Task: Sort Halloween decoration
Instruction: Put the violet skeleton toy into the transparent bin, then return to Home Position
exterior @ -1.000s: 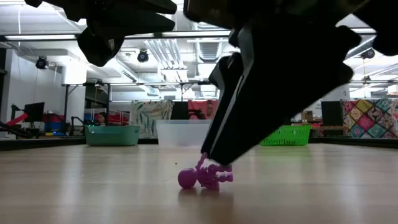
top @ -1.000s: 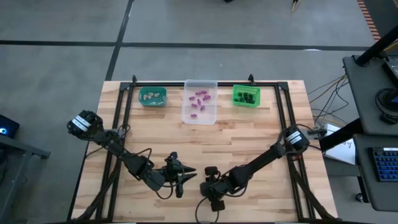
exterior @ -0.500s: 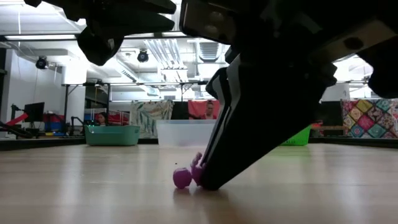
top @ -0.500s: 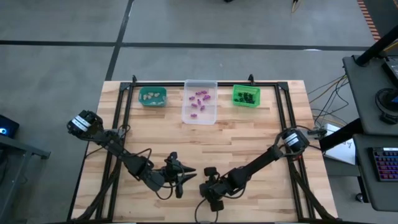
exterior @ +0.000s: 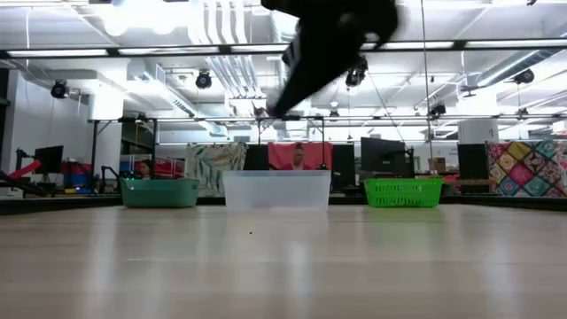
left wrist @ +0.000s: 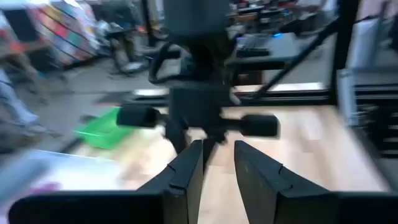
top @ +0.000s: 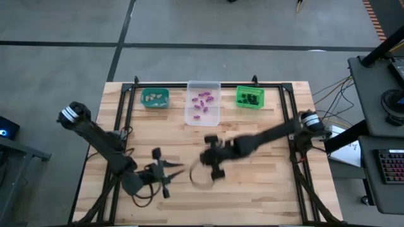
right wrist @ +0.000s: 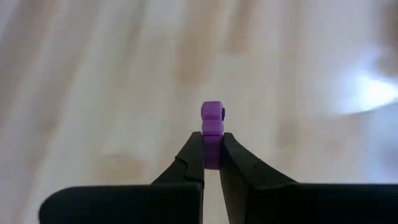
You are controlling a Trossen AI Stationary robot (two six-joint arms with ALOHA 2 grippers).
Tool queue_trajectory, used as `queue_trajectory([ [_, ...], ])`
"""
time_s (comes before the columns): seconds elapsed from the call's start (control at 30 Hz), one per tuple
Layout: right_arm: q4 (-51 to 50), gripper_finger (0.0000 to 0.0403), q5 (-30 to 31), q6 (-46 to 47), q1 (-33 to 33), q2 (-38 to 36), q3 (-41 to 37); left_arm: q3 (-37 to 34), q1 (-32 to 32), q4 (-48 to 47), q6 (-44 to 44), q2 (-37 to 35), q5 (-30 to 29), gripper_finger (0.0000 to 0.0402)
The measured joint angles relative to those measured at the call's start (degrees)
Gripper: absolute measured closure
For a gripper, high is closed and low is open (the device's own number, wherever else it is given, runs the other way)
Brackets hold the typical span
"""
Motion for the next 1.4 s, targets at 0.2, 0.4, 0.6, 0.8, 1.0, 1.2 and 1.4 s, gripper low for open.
queue_trajectory([
  [0.2, 2.2, 0.0389, -0.2, -8.5, -16.5, -4.7, -0.2, -4.9, -0.9, -6.8, 2.8, -9.9, -3.2, 0.0325],
  [0.4, 9.1, 0.0390, -0.2, -8.1, -34.5, -2.6, -0.2, -12.3, -0.9, -7.0, 1.4, -17.3, -3.5, 0.0325],
  [0.6, 12.4, 0.0384, -12.0, -2.3, -47.0, 2.5, -0.2, -16.5, -0.9, -6.7, -2.1, -20.6, -5.2, 0.0325],
  [0.8, 14.1, 0.0308, -16.2, 0.1, -50.4, 4.6, -0.2, -17.4, -0.7, -4.7, -4.0, -19.9, -7.0, 0.0325],
  [1.0, 14.4, 0.0232, -17.4, 1.1, -50.7, 3.1, -0.1, -17.4, -0.7, -4.7, -7.5, -19.1, -7.1, 0.0325],
  [1.2, 16.5, 0.0218, -25.6, -1.4, -47.1, -0.6, -2.7, -16.7, -0.4, -4.8, -0.7, -20.4, -4.4, 0.0325],
  [1.4, 22.0, 0.0238, -25.6, -6.4, -40.4, -5.2, -8.6, -17.5, 6.2, -5.9, 7.0, -26.7, 8.4, 0.0350],
])
